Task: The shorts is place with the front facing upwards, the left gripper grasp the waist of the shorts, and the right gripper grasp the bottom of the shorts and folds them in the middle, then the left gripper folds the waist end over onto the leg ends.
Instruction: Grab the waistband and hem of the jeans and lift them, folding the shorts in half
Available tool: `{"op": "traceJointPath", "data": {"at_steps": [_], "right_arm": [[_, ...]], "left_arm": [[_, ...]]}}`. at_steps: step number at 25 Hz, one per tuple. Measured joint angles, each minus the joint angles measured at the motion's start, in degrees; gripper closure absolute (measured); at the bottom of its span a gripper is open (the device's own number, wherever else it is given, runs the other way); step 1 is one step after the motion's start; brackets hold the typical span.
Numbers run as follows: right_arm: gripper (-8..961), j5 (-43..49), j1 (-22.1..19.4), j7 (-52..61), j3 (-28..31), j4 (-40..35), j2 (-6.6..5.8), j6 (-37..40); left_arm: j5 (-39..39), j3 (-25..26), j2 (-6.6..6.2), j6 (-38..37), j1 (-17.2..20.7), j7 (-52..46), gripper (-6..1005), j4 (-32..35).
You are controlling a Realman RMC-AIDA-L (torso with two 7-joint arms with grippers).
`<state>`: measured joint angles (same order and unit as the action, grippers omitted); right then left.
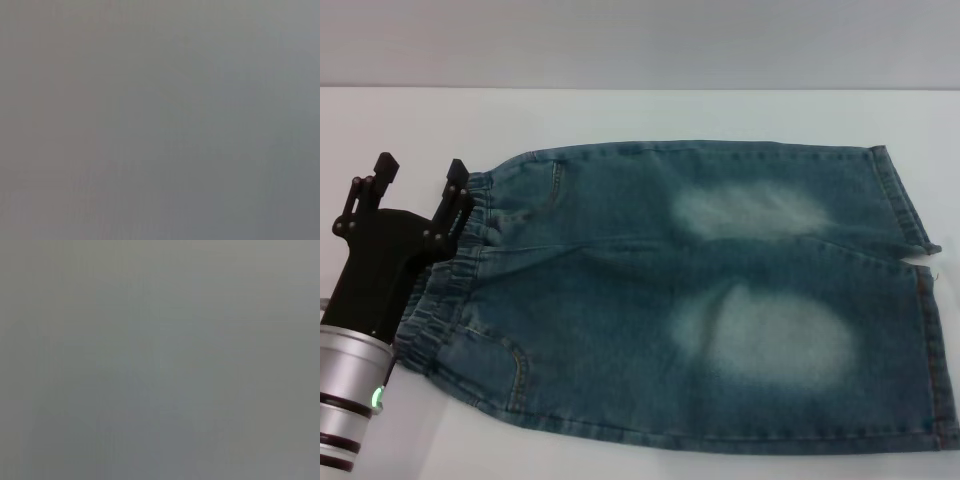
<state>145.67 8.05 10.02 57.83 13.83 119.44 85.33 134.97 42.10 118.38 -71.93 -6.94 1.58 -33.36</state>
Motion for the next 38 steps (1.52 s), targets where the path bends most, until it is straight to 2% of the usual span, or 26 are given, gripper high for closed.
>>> {"op": "traceJointPath", "data": {"at_steps": [14, 17, 19, 21, 22, 24, 25, 26, 27, 28, 29, 30, 31, 32, 34, 35, 36, 38], "right_arm": [[238, 0.1, 0.0, 0.0, -0.6, 0.2, 0.00, -0.5], [239, 0.2, -0.1, 1.0, -2.5, 0.8, -0.25, -0.8], [239, 0.3, -0.1, 3.2, -4.4, 2.1, -0.87, -2.7], [239, 1.5, -0.5, 6.8, -4.9, 6.3, -2.73, -6.9], [239, 1.5, -0.5, 6.8, -4.9, 6.3, -2.73, -6.9], [240, 3.7, -1.9, 9.7, -4.8, 12.0, -5.15, -11.4], [240, 5.0, -2.7, 11.2, -4.6, 16.3, -6.97, -15.5], [240, 5.9, -3.8, 11.9, -4.4, 21.3, -8.84, -21.2], [240, 6.5, -4.8, 12.2, -4.1, 26.7, -10.65, -27.0], [240, 6.7, -5.7, 12.2, -3.4, 31.5, -12.14, -31.7], [240, 7.0, -6.5, 12.2, -2.7, 34.8, -12.94, -35.5], [240, 8.5, -9.0, 12.2, 0.4, 44.2, -14.45, -45.2], [240, 8.5, -9.0, 12.2, 0.4, 44.2, -14.45, -45.2], [240, 10.0, -10.2, 12.3, 2.6, 48.9, -14.84, -50.9], [241, 13.5, -12.0, 12.4, 6.9, 58.4, -14.77, -63.7], [241, 15.2, -12.6, 12.4, 8.9, 63.1, -14.56, -71.3], [241, 16.7, -13.0, 12.3, 10.5, 67.6, -14.25, -78.9], [241, 19.3, -13.4, 12.0, 12.7, 76.3, -13.84, -92.1]], "left_arm": [[0.3, 0.0, 0.00, 0.0, 0.0, -0.1, 238, -0.1], [0.3, 0.0, -0.23, 1.8, 0.4, -0.1, 239, -1.5], [0.4, 0.3, -0.67, 5.0, 0.8, 0.0, 239, -3.9], [0.5, 0.5, -1.62, 9.6, 1.4, 0.9, 240, -7.9], [0.5, 0.5, -1.62, 9.6, 1.4, 0.9, 240, -7.9], [0.5, 1.1, -3.08, 15.1, 2.4, 3.6, 241, -13.1], [0.5, 2.4, -4.38, 22.1, 3.6, 7.3, 241, -19.3], [0.5, 2.4, -4.38, 22.1, 3.6, 7.3, 241, -19.3], [0.6, 3.3, -4.76, 25.4, 4.2, 8.9, 242, -22.2], [0.8, 4.4, -5.03, 28.8, 4.9, 10.3, 242, -25.1], [1.0, 5.7, -5.28, 32.3, 5.7, 11.6, 242, -28.0], [1.5, 9.0, -5.52, 40.2, 7.5, 13.1, 243, -34.1], [1.6, 10.0, -5.53, 42.3, 8.1, 13.4, 243, -35.7], [1.7, 11.7, -5.53, 46.5, 8.9, 13.9, 243, -38.4], [1.8, 18.3, -4.83, 62.0, 10.9, 15.3, 244, -46.6], [1.8, 25.0, -3.26, 76.1, 11.7, 16.6, 244, -52.4], [1.8, 25.0, -3.26, 76.1, 11.7, 16.6, 244, -52.4], [1.8, 31.0, -1.52, 87.7, 11.8, 17.7, 245, -56.2]]}}
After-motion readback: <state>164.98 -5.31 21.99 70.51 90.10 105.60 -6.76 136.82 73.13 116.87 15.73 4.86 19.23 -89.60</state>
